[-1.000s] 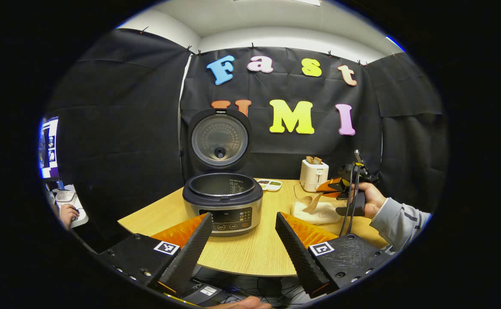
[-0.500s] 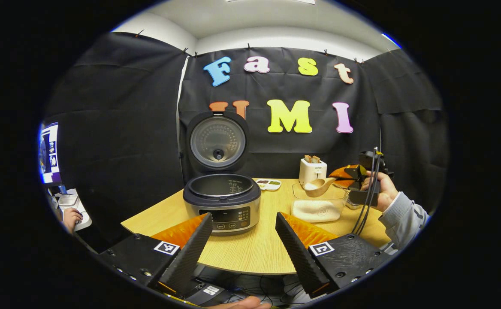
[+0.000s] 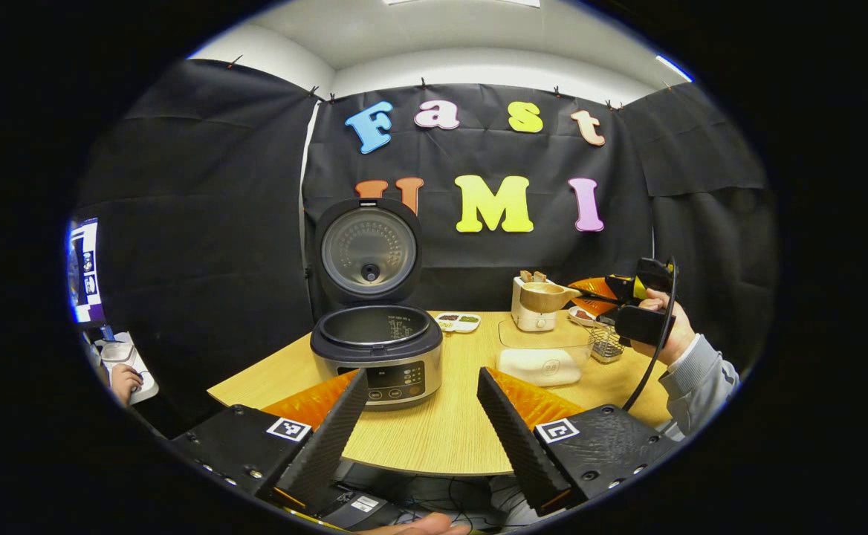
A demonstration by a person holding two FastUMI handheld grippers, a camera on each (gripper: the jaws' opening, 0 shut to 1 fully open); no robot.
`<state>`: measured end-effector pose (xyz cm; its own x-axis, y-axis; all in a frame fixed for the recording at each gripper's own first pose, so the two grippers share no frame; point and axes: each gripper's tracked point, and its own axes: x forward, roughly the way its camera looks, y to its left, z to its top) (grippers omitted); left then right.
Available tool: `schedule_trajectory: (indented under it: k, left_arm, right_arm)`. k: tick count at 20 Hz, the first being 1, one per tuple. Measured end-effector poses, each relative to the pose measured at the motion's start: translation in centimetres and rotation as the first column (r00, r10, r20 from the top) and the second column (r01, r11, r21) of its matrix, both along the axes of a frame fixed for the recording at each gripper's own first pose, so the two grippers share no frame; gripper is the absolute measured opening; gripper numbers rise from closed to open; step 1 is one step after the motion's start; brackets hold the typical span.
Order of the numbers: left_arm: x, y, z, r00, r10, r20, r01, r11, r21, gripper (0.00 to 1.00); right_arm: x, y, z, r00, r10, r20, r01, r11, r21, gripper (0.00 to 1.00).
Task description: Close the left gripper, press the button to open the rice cooker; take a wooden spoon from the chopstick holder with the right hand, scoop a spoonful of rice and pour it into the rice cooker, then put the wooden spoon back into the chopstick holder.
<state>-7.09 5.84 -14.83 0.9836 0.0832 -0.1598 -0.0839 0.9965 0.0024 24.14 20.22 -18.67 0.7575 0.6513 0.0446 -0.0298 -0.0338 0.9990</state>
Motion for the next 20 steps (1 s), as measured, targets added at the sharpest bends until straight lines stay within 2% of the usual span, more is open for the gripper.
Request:
schedule_trajectory:
  k: [6,11,14,18,20]
  left_arm:
    - [-1.6,1.7,0.6,1.0,0.011,0.023,-0.01,1.0,-0.02,0.94]
    - [-3.0,3.5,0.9,0.999,0.028,0.04,-0.028,0.999,-0.017,0.94]
    - [-3.9,4.6,0.7,0.998,0.044,0.04,-0.043,0.999,-0.024,0.94]
    - [-4.8,5.8,0.0,0.998,0.053,0.043,-0.052,0.998,-0.037,0.94]
    - [-5.3,6.1,-0.3,0.998,0.05,0.045,-0.049,0.998,-0.032,0.94]
  right_arm:
    - [-1.4,5.2,3.1,0.996,0.073,0.044,-0.066,0.988,-0.139,0.07]
    - [-1.9,12.2,5.4,0.986,0.145,0.086,-0.116,0.953,-0.279,0.07]
    - [-1.9,17.4,5.3,0.977,0.188,0.101,-0.134,0.91,-0.393,0.07]
    - [-1.9,24.3,5.0,0.96,0.256,0.118,-0.151,0.82,-0.552,0.07]
    - [-1.7,26.9,5.2,0.948,0.279,0.151,-0.13,0.776,-0.617,0.07]
